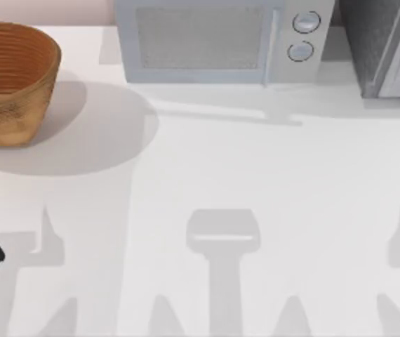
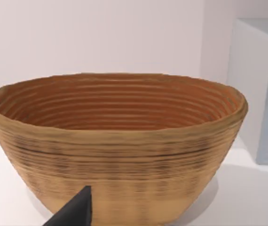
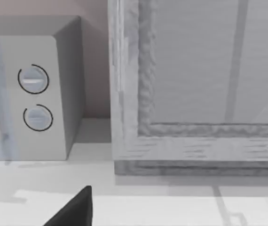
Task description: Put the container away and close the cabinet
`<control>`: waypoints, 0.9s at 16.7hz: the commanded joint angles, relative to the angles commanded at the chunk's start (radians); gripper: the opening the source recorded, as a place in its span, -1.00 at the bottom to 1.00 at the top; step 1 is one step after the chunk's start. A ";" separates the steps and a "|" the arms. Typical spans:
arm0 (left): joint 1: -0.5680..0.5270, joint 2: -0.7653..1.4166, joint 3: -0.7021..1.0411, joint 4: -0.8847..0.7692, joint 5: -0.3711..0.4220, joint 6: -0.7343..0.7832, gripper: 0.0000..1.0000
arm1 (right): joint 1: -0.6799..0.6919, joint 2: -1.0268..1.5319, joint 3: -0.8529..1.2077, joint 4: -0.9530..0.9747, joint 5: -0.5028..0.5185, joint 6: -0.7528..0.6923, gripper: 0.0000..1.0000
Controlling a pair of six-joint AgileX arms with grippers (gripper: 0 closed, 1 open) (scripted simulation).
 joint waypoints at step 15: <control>0.000 0.000 0.000 0.000 0.000 0.000 1.00 | -0.646 0.946 0.233 0.753 -0.633 0.012 1.00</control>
